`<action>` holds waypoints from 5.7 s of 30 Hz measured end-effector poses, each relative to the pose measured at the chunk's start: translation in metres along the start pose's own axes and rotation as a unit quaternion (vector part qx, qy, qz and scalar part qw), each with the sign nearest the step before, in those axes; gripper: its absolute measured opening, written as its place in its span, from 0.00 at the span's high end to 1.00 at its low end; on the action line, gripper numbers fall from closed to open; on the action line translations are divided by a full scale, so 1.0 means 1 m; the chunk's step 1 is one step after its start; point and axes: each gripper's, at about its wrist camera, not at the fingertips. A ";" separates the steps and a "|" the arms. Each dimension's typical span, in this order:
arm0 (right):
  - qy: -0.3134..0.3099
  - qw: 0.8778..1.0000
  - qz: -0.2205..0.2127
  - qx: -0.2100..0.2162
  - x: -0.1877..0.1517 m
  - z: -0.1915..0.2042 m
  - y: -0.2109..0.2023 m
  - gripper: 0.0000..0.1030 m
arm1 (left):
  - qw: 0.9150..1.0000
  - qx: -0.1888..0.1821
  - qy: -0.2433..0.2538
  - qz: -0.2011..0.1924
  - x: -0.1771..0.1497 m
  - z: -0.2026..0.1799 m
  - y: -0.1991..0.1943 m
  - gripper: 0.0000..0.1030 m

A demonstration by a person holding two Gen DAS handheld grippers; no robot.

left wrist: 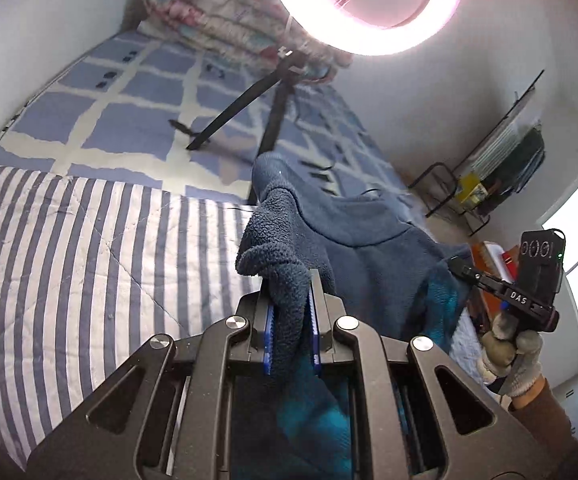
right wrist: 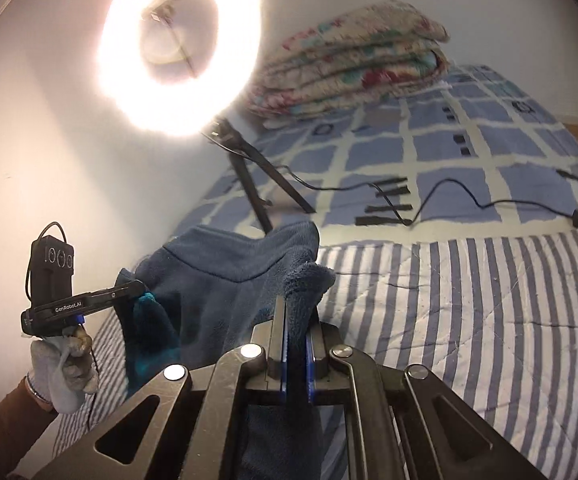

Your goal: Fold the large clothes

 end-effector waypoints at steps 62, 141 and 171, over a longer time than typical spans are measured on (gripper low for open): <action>0.141 0.987 0.056 0.062 -0.307 0.099 -0.127 0.30 | 0.962 -0.107 -0.238 0.080 -0.317 -0.006 -0.148 0.37; -0.207 0.966 0.157 -0.001 -0.285 0.234 -0.008 0.77 | 0.982 0.181 -0.025 0.036 -0.167 -0.038 -0.073 0.68; -0.033 0.993 0.059 -0.102 -0.232 0.100 -0.090 0.77 | 0.989 0.136 0.034 0.044 -0.203 -0.084 -0.083 0.59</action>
Point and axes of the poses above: each gripper's, at about its wrist camera, not at the fingertips, and y roughly the way its jaws point, z to its left, x to its top, and after that the axes turned 9 degrees about z, right-handed
